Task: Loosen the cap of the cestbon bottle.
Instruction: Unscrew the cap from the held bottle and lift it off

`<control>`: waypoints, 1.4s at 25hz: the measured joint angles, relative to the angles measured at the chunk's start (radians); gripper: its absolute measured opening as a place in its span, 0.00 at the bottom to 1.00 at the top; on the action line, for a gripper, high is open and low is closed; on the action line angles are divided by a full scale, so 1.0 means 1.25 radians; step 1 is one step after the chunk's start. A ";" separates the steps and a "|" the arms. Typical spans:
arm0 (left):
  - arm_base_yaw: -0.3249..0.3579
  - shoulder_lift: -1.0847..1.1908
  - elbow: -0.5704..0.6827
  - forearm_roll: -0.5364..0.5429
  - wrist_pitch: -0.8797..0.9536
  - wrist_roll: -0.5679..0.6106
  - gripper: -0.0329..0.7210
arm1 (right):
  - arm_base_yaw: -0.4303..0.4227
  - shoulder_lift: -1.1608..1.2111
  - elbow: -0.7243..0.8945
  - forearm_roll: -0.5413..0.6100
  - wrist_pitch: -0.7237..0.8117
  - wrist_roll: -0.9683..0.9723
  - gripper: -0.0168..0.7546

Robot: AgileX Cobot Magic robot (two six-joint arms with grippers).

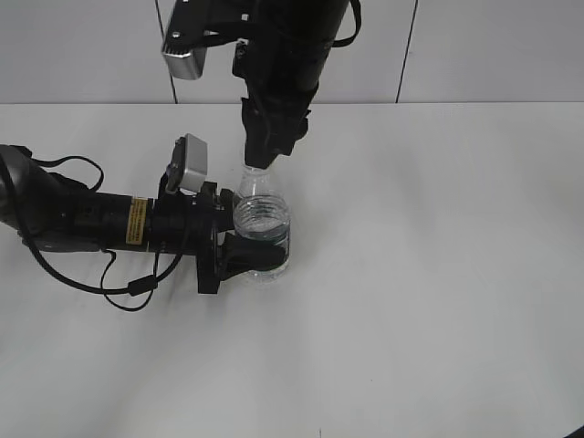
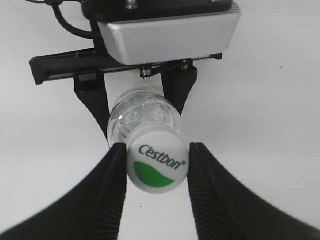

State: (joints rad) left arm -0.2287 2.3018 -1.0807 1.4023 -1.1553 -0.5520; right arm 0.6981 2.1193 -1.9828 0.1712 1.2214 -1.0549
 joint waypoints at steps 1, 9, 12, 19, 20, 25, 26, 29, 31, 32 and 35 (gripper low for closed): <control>0.000 0.000 0.000 0.000 0.000 0.000 0.59 | 0.000 0.000 0.000 0.000 0.000 0.000 0.40; 0.000 0.000 0.000 0.000 0.000 0.000 0.59 | 0.000 0.000 -0.001 -0.008 0.000 0.118 0.61; 0.000 0.000 0.000 0.000 0.000 0.000 0.59 | 0.000 -0.002 -0.001 -0.010 0.000 0.196 0.74; 0.000 0.000 0.000 0.000 0.000 0.000 0.59 | 0.000 -0.025 -0.001 -0.015 0.000 0.632 0.77; 0.000 0.000 0.000 0.000 0.000 0.000 0.59 | 0.000 -0.026 -0.001 -0.017 0.000 0.700 0.77; 0.000 0.000 0.000 0.000 0.000 0.000 0.59 | 0.000 -0.029 -0.001 -0.020 0.000 0.919 0.77; 0.000 0.000 0.000 0.000 0.000 0.000 0.59 | 0.000 -0.029 -0.001 -0.020 0.000 0.930 0.77; 0.000 0.000 0.000 0.000 0.000 0.000 0.59 | 0.000 -0.029 -0.001 -0.016 0.000 0.955 0.77; 0.000 0.000 0.000 0.000 0.000 0.000 0.59 | 0.000 -0.029 -0.001 -0.006 0.000 0.973 0.77; 0.000 0.000 0.000 0.000 0.000 0.000 0.59 | 0.000 -0.029 -0.001 -0.002 0.000 0.978 0.77; 0.000 0.000 0.000 0.000 0.000 0.000 0.59 | 0.000 -0.029 -0.001 0.004 0.000 0.984 0.72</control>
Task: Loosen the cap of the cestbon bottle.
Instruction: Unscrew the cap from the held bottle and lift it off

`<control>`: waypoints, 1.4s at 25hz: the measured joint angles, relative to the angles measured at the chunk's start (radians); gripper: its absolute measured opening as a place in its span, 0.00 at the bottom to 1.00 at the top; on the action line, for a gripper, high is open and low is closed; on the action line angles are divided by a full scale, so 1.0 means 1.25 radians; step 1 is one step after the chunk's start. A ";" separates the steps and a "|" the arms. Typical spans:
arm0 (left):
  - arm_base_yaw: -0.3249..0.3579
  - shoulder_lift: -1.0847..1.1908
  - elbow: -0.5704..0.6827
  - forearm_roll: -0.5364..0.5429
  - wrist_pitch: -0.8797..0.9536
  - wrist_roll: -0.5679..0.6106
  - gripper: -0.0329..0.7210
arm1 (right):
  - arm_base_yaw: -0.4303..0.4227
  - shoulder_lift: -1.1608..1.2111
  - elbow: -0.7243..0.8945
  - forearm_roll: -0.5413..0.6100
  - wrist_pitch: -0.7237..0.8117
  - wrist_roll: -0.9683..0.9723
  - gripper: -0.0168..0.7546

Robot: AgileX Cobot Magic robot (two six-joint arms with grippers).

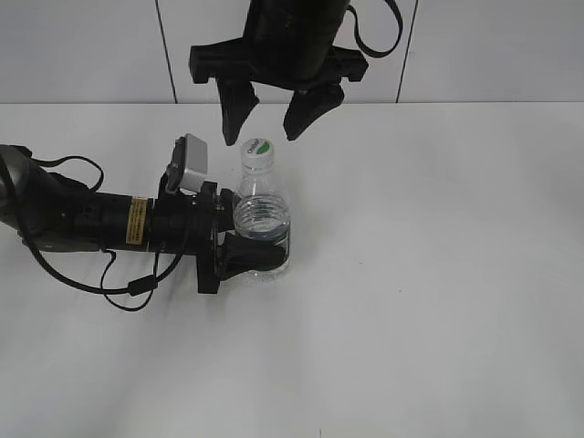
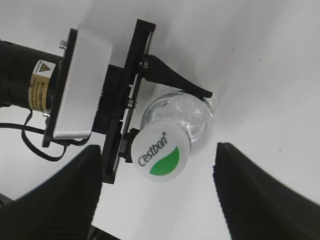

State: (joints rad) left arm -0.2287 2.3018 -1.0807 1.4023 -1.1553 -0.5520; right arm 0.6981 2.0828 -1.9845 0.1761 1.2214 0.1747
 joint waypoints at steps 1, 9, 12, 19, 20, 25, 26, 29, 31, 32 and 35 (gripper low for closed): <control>0.000 0.000 0.000 0.000 0.000 0.000 0.59 | 0.000 0.000 0.000 0.000 0.000 0.001 0.71; 0.000 0.000 0.000 0.000 0.000 0.000 0.59 | 0.000 0.003 0.000 0.004 0.000 0.002 0.66; 0.000 0.000 0.000 0.000 0.000 0.000 0.59 | 0.000 0.015 0.000 0.007 0.000 0.002 0.66; 0.000 0.000 0.000 0.000 0.000 0.000 0.59 | 0.000 0.030 0.000 0.009 0.000 0.002 0.65; 0.000 0.000 0.000 0.000 0.000 0.000 0.59 | 0.000 0.030 0.000 0.009 0.000 0.002 0.64; 0.000 0.000 0.000 0.000 0.000 0.000 0.59 | 0.000 0.030 0.000 0.009 0.000 0.002 0.54; 0.000 0.000 0.000 0.000 0.000 0.000 0.59 | 0.000 0.030 0.000 0.009 0.000 0.002 0.51; 0.000 0.000 0.000 0.000 0.000 0.000 0.59 | 0.000 0.030 0.000 0.009 0.000 -0.005 0.44; 0.000 0.000 0.000 0.000 0.000 0.000 0.59 | 0.000 0.030 0.000 0.009 0.000 -0.027 0.40; 0.000 0.000 0.000 0.000 0.000 0.000 0.59 | 0.000 0.030 0.000 0.009 0.000 -0.038 0.40; 0.000 0.000 0.000 0.000 0.000 0.000 0.59 | 0.000 0.030 0.000 0.009 0.000 -0.095 0.40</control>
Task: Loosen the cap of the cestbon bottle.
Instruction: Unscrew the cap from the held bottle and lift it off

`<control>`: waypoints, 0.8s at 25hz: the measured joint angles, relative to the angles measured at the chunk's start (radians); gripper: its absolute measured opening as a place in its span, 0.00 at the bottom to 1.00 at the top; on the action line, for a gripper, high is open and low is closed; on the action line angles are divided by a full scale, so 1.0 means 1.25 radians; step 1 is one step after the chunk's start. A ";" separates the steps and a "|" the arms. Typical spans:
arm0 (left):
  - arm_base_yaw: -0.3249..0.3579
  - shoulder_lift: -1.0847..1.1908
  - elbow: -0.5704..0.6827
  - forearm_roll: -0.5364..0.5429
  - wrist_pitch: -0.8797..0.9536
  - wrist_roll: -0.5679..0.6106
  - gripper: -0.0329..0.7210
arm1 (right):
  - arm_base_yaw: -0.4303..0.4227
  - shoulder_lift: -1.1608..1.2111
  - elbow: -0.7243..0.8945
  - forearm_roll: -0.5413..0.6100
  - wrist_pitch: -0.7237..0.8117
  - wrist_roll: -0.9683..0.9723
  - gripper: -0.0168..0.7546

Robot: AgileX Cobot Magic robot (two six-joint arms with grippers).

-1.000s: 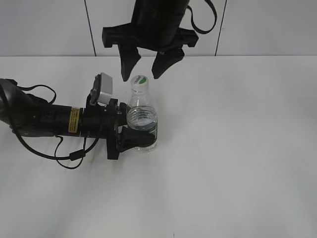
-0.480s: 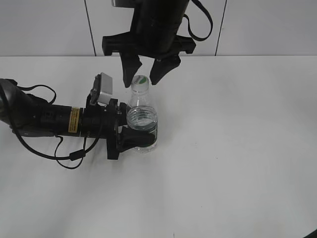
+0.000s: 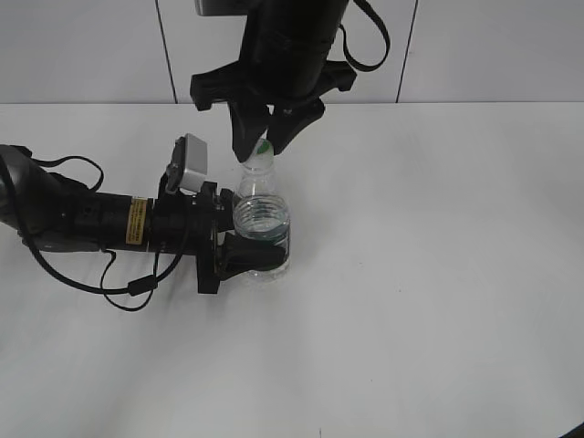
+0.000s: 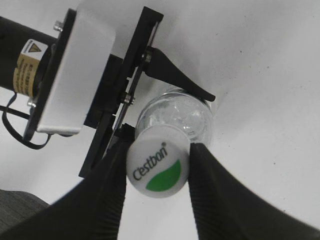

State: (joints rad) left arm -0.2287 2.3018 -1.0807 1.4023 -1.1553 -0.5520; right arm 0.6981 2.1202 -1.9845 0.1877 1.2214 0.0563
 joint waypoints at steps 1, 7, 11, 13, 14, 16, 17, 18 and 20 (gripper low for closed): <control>0.000 0.000 0.000 0.000 0.000 0.000 0.59 | 0.000 0.000 0.000 0.000 0.000 -0.030 0.40; 0.000 0.000 0.000 0.000 0.000 0.000 0.59 | 0.000 0.000 -0.002 0.004 0.000 -0.347 0.40; 0.000 0.000 0.000 0.000 0.000 0.000 0.59 | 0.000 0.000 -0.004 0.004 0.000 -0.589 0.40; 0.000 0.000 0.000 0.000 0.000 0.000 0.59 | 0.000 0.000 -0.005 0.006 0.000 -0.705 0.40; 0.000 0.000 0.000 0.000 0.000 0.000 0.59 | 0.000 0.000 -0.005 0.006 0.000 -0.756 0.40; 0.000 0.000 0.000 0.000 0.000 0.000 0.59 | 0.000 0.000 -0.005 0.007 0.000 -0.834 0.40; 0.000 0.000 0.000 -0.001 0.000 0.000 0.59 | 0.000 0.000 -0.005 0.007 0.000 -0.870 0.40; 0.000 0.000 0.000 -0.002 0.000 -0.001 0.59 | 0.000 0.000 -0.005 0.007 0.000 -0.899 0.40; 0.000 0.000 0.000 -0.002 0.000 -0.001 0.59 | 0.000 0.000 -0.005 0.007 0.000 -0.926 0.40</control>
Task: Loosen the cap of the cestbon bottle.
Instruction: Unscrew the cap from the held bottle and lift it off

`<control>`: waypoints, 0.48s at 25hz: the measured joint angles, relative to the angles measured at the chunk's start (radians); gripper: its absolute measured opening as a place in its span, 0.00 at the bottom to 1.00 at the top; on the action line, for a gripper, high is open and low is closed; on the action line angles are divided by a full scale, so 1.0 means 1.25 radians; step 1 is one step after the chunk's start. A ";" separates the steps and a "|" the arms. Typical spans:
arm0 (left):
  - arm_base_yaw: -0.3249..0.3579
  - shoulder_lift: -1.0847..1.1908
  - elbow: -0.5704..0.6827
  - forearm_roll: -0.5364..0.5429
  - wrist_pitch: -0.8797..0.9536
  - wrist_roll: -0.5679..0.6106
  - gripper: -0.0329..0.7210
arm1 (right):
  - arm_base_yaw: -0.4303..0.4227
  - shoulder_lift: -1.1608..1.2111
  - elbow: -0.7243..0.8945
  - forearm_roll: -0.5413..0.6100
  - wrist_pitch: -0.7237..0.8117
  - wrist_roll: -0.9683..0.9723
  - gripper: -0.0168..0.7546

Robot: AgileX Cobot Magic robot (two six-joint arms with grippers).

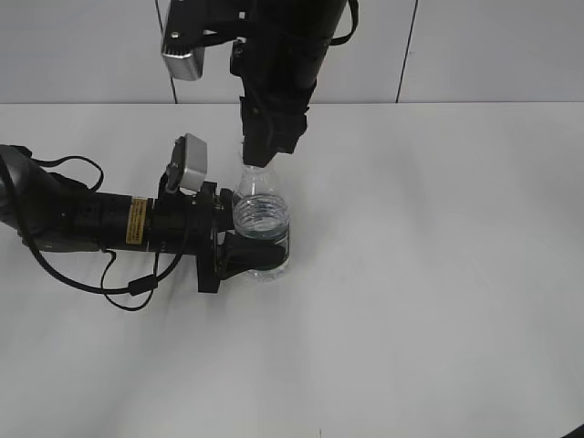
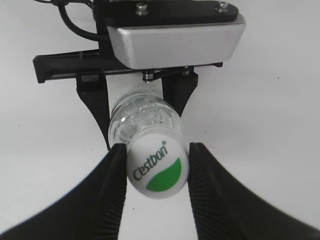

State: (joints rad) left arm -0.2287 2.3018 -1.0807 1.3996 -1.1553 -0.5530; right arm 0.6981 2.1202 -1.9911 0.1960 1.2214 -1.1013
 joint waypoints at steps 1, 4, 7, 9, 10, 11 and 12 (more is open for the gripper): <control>0.000 0.000 0.000 0.000 0.000 0.000 0.59 | 0.000 0.000 0.000 0.000 0.000 -0.007 0.40; 0.000 0.000 0.000 0.000 0.000 0.000 0.59 | 0.000 0.000 0.000 0.000 0.000 -0.015 0.40; 0.000 0.000 0.000 0.000 0.001 0.000 0.59 | 0.000 0.000 0.000 0.000 0.000 -0.017 0.40; 0.000 0.000 0.000 0.000 0.001 0.000 0.59 | 0.000 0.000 0.000 -0.003 0.000 -0.017 0.40; 0.000 0.000 0.000 0.000 0.001 0.000 0.59 | 0.000 0.000 0.000 -0.005 0.000 -0.017 0.40; 0.000 0.000 0.000 0.000 0.001 0.000 0.59 | 0.000 0.000 0.000 -0.009 0.000 -0.017 0.40; 0.000 0.000 0.000 0.000 0.001 0.000 0.59 | 0.000 0.000 0.000 -0.010 0.000 -0.017 0.40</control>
State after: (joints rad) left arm -0.2287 2.3018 -1.0807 1.3996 -1.1535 -0.5530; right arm 0.6981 2.1202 -1.9911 0.1834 1.2214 -1.1223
